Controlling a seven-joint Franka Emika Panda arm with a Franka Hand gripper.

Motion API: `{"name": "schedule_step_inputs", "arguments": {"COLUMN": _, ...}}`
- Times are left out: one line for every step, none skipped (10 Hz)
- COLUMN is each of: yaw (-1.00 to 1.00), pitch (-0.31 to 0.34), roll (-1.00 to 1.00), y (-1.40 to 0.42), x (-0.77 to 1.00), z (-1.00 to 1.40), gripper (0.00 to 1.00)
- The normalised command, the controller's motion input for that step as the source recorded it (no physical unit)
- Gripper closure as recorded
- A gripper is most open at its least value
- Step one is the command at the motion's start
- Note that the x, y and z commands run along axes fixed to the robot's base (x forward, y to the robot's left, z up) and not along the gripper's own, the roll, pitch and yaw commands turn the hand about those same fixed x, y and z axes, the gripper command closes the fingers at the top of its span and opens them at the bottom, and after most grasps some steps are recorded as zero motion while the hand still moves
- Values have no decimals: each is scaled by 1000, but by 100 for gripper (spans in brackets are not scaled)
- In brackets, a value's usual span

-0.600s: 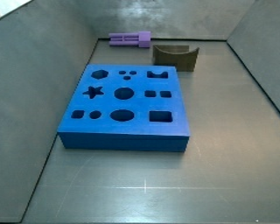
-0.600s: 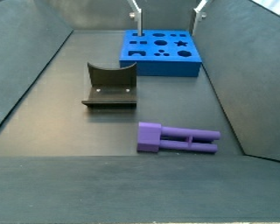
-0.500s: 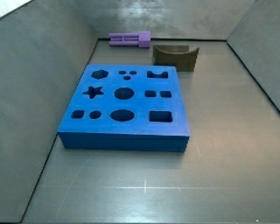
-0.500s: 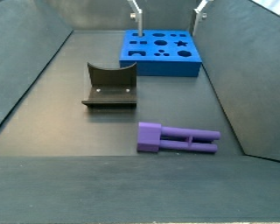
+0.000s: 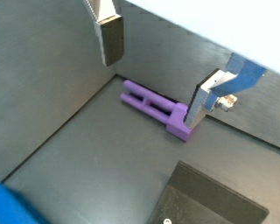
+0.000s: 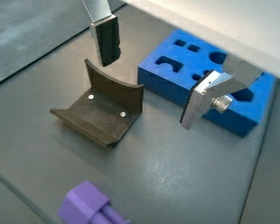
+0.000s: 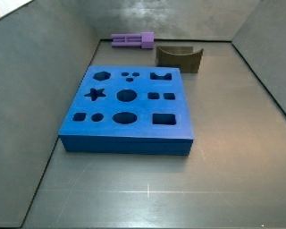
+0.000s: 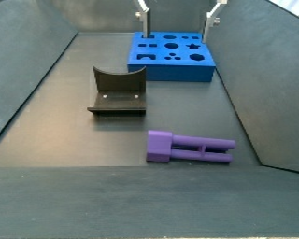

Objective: Pick up the 3 prong object. Move up. Rotate the 3 prong object. Place the 3 prong object on the fixture. Regrasp the 3 prong object. Move to above the board. Insert the 3 prong object.
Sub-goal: Pick up the 3 prong object.

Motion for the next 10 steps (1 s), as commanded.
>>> {"name": "schedule_step_inputs", "arguments": {"yaw": -520, "pitch": -187, "roll": -120, "y": 409, "x": 277, "z": -71, "gripper": 0}}
{"name": "schedule_step_inputs", "arguments": {"yaw": -266, "pitch": -204, "roll": -179, "y": 597, "x": 229, "z": -169, "gripper": 0}}
{"name": "schedule_step_inputs", "arguments": {"yaw": -94, "pitch": -206, "roll": -206, "y": 734, "x": 223, "z": -254, "gripper": 0}}
{"name": "schedule_step_inputs", "arguments": {"yaw": -226, "pitch": -170, "roll": -171, "y": 637, "x": 243, "z": -337, "gripper": 0}}
{"name": "schedule_step_inputs", "arguments": {"yaw": -940, "pitch": -24, "roll": 0, "y": 49, "x": 186, "z": -549, "gripper": 0}}
{"name": "schedule_step_inputs", "arguments": {"yaw": -1000, "pitch": -31, "roll": 0, "y": 0, "x": 57, "z": -597, "gripper": 0}}
{"name": "schedule_step_inputs", "arguments": {"yaw": -1000, "pitch": -116, "roll": 0, "y": 0, "x": 0, "z": -534, "gripper": 0}}
{"name": "schedule_step_inputs", "arguments": {"yaw": -917, "pitch": -231, "roll": -71, "y": 3, "x": 34, "z": -403, "gripper": 0}}
{"name": "schedule_step_inputs", "arguments": {"yaw": -754, "pitch": -286, "roll": -113, "y": 114, "x": 31, "z": -317, "gripper": 0}}
{"name": "schedule_step_inputs", "arguments": {"yaw": -814, "pitch": -281, "roll": -103, "y": 69, "x": 57, "z": -320, "gripper": 0}}
